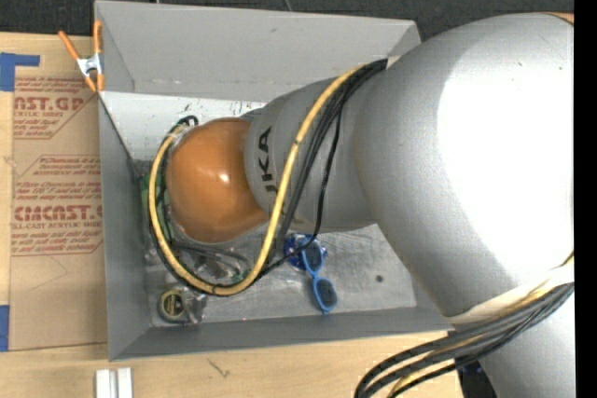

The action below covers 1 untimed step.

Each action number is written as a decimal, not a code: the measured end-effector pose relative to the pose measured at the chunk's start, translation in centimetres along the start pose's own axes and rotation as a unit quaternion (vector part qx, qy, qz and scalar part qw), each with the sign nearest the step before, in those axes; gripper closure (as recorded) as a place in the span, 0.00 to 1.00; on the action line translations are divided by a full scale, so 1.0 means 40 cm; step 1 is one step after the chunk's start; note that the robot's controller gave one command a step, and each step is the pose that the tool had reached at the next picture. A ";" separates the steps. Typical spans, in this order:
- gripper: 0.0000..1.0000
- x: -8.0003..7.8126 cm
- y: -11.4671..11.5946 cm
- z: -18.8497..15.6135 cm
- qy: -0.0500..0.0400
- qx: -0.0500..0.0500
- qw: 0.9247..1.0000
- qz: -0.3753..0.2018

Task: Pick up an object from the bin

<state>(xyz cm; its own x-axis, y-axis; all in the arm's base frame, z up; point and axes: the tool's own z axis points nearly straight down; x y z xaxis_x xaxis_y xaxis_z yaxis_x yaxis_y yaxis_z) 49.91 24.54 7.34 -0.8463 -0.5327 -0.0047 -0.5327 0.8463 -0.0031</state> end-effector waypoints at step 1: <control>0.00 0.054 -0.016 -0.069 -0.002 -0.002 0.927 -0.376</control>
Offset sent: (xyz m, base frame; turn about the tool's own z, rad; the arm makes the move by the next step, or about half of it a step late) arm -0.0160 -0.0187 0.0266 -0.7711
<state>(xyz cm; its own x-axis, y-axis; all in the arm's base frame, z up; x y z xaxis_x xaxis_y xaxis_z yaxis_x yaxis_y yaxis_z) 48.40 22.83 10.08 -0.2364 -0.9716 -0.0066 -0.9716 0.2364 -0.0033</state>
